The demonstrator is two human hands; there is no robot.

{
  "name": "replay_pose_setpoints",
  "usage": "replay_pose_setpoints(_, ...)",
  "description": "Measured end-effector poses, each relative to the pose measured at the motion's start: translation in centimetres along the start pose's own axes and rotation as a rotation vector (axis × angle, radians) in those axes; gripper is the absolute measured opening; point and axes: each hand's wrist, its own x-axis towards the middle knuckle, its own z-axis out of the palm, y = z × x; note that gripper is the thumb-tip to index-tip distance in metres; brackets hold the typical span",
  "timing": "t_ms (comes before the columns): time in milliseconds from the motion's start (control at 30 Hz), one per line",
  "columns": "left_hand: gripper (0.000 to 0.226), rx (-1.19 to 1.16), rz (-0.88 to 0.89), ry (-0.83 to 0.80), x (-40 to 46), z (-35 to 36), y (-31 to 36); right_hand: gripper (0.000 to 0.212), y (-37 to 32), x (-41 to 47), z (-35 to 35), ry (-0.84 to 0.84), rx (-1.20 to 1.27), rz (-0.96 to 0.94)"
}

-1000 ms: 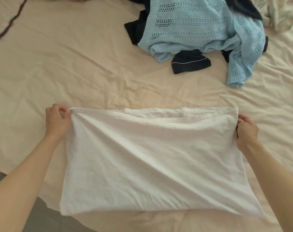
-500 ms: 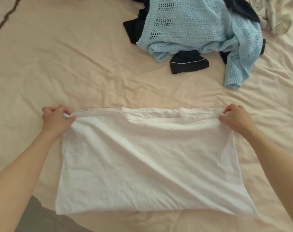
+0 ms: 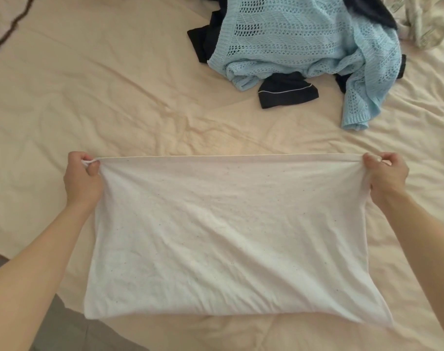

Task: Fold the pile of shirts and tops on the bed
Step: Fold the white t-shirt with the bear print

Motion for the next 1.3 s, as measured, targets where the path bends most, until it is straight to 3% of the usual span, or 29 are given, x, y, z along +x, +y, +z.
replay_pose_setpoints(100,0.035,0.001,0.008,0.041,0.3,0.3,-0.2,0.007,0.3,0.0,0.6,0.019,-0.031,-0.036)
replay_pose_setpoints(200,0.048,0.148,0.112,0.002,-0.8,0.6,-0.3,0.045,0.6,-1.3,0.9,0.057,-0.306,-0.197)
replay_pose_setpoints(267,0.049,0.273,0.302,-0.026,-3.1,1.2,-0.4,0.051,1.0,-3.8,1.2,0.053,-0.516,-0.442)
replay_pose_setpoints(367,0.049,0.4,0.534,-0.142,-8.4,3.0,-1.6,0.052,3.4,-8.9,2.0,-0.066,-0.691,-0.738)
replay_pose_setpoints(533,0.05,0.52,0.739,-0.337,-19.0,6.3,-4.0,0.048,9.3,-20.0,4.1,-0.334,-0.866,-0.998)
replay_pose_setpoints(700,0.051,0.669,0.709,-0.42,-21.9,4.9,-7.5,0.048,13.9,-24.3,2.0,-0.611,-1.034,-1.096)
replay_pose_setpoints(800,0.056,0.75,0.569,-0.375,-19.9,1.6,-11.6,0.052,15.2,-19.5,-3.8,-0.559,-1.228,-0.921)
replay_pose_setpoints(933,0.051,0.622,0.311,-0.312,-19.5,-2.5,-14.3,0.064,15.5,-16.5,-11.1,-0.431,-1.342,-0.588)
replay_pose_setpoints(1000,0.057,0.36,0.076,-0.237,-20.5,-3.5,-13.9,0.07,15.5,-17.7,-12.1,-0.395,-1.327,-0.48)
replay_pose_setpoints(1067,0.06,-0.014,-0.306,-0.106,-21.5,-3.8,-13.4,0.066,15.2,-20.1,-11.7,-0.389,-1.285,-0.485)
replay_pose_setpoints(1100,0.053,-0.231,-0.538,-0.085,-21.8,-3.8,-13.3,0.062,15.4,-21.5,-11.2,-0.412,-1.265,-0.524)
replay_pose_setpoints(1167,0.027,-0.667,-0.965,-0.194,-22.3,-3.7,-13.0,0.056,16.1,-24.0,-10.2,-0.432,-1.243,-0.588)
replay_pose_setpoints(1233,0.028,-0.907,-1.142,-0.314,-22.5,-3.6,-13.0,0.051,16.9,-24.8,-9.8,-0.359,-1.193,-0.469)
replay_pose_setpoints(1300,0.026,-0.981,-1.161,-0.316,-22.0,-3.5,-13.2,0.051,17.6,-24.2,-10.4,-0.321,-1.155,-0.29)
